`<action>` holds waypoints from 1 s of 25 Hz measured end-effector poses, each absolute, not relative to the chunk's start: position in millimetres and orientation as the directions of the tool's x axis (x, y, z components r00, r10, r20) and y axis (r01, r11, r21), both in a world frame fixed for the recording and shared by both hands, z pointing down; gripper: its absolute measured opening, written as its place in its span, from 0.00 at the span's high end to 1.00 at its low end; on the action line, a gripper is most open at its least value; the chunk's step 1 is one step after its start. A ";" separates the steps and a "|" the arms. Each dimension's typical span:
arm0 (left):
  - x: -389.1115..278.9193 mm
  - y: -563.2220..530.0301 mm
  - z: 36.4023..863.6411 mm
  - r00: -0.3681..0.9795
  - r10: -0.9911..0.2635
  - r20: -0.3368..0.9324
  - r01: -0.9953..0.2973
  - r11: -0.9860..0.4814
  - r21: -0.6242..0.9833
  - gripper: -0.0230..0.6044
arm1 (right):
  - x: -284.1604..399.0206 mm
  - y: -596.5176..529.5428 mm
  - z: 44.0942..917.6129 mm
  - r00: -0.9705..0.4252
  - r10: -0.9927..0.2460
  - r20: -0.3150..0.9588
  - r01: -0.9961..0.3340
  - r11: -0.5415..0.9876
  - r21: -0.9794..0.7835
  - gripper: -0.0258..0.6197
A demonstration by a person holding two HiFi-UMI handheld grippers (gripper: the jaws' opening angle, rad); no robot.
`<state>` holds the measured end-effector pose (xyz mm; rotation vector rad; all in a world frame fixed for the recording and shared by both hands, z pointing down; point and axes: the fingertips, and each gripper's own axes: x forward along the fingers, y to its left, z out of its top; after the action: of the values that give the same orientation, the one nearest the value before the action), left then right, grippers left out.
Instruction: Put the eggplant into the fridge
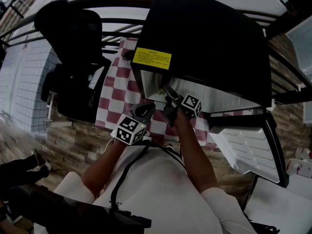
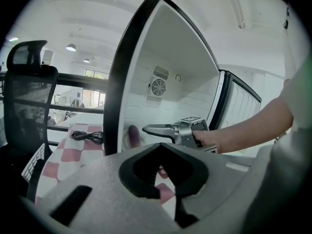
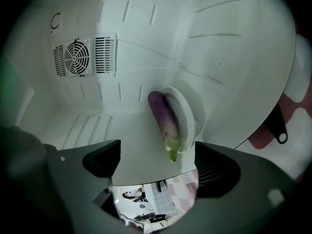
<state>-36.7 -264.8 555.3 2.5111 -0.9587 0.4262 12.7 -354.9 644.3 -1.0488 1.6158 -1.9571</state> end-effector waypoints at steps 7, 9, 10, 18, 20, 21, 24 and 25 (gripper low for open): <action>-27.4 -253.0 549.2 0.704 -0.578 0.411 -0.698 -0.670 0.253 0.96 | 23.1 -331.6 634.2 -0.666 -0.702 0.252 -0.161 -0.195 -0.968 0.41; -21.7 -247.6 546.9 0.699 -0.587 0.408 -0.703 -0.666 0.248 0.96 | 28.0 -322.4 628.9 -0.680 -0.695 0.233 -0.164 -0.165 -0.972 0.49; -18.7 -244.4 545.9 0.696 -0.592 0.407 -0.708 -0.662 0.247 0.96 | 30.2 -317.0 625.3 -0.689 -0.691 0.221 -0.163 -0.149 -0.975 0.51; 12.6 -210.0 537.2 0.668 -0.629 0.399 -0.738 -0.629 0.243 0.96 | 58.6 -270.2 598.9 -0.729 -0.663 0.169 -0.213 -0.015 -0.977 0.83; 20.0 -199.8 536.2 0.659 -0.639 0.397 -0.747 -0.618 0.245 0.96 | 65.8 -256.8 589.4 -0.740 -0.652 0.167 -0.256 0.043 -0.966 0.91; 23.5 -194.8 536.0 0.654 -0.644 0.397 -0.752 -0.612 0.246 0.96 | 69.1 -250.3 584.7 -0.746 -0.646 0.163 -0.272 0.071 -0.960 0.93; 33.1 -180.9 534.9 0.641 -0.660 0.393 -0.765 -0.595 0.247 0.96 | 79.4 -231.0 571.9 -0.765 -0.627 0.148 -0.306 0.151 -0.940 0.95; 36.4 -176.4 534.4 0.636 -0.664 0.392 -0.768 -0.591 0.247 0.96 | 83.7 -224.1 567.8 -0.769 -0.622 0.144 -0.319 0.179 -0.931 0.95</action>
<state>36.4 -176.4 534.4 2.4665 -1.1351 0.3637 83.7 -224.1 567.8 -0.9018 2.1890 -1.6220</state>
